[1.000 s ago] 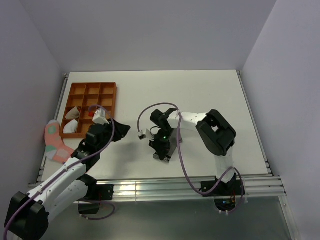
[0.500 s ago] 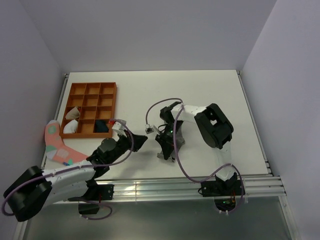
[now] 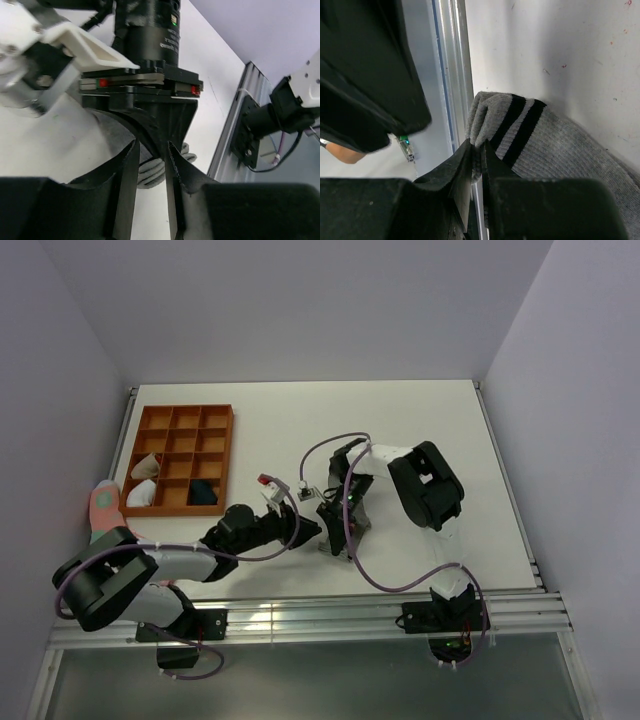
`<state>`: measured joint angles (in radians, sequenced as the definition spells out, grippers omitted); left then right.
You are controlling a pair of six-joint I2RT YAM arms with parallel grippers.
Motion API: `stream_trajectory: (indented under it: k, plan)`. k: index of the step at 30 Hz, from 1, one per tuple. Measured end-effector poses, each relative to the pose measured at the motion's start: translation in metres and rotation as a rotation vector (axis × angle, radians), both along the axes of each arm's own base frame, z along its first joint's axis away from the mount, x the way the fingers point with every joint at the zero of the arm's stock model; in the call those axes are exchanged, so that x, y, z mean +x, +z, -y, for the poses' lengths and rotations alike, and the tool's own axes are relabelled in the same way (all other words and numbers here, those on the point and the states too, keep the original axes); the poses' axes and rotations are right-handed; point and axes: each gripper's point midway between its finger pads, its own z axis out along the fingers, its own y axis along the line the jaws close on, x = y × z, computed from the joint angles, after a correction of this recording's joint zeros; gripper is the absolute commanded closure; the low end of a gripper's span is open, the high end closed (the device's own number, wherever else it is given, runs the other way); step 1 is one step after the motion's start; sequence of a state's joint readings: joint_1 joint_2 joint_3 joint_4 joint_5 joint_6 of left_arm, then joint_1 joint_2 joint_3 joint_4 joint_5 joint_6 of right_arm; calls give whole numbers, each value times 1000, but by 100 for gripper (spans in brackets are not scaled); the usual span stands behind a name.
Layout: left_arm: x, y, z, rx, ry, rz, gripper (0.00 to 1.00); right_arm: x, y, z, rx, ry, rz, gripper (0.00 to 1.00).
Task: Roll the socks
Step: Roll the sock at the center of the board.
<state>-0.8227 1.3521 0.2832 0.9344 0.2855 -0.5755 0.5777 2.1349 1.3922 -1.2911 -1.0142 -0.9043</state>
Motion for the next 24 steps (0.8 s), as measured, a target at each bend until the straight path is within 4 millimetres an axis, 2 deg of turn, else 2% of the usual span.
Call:
stream_trajectory:
  k: [6,12,24]
  plan:
    - [-12,-11,15,4,-120,-28,68,0,0,0,-8,-6,-7,84]
    - [-22,-27,21,13,-188,-64,65,0,0,0,-15,-13,-11,84]
    - [-30,-36,30,0,-268,-87,60,0,-2,2,-23,-22,-18,84]
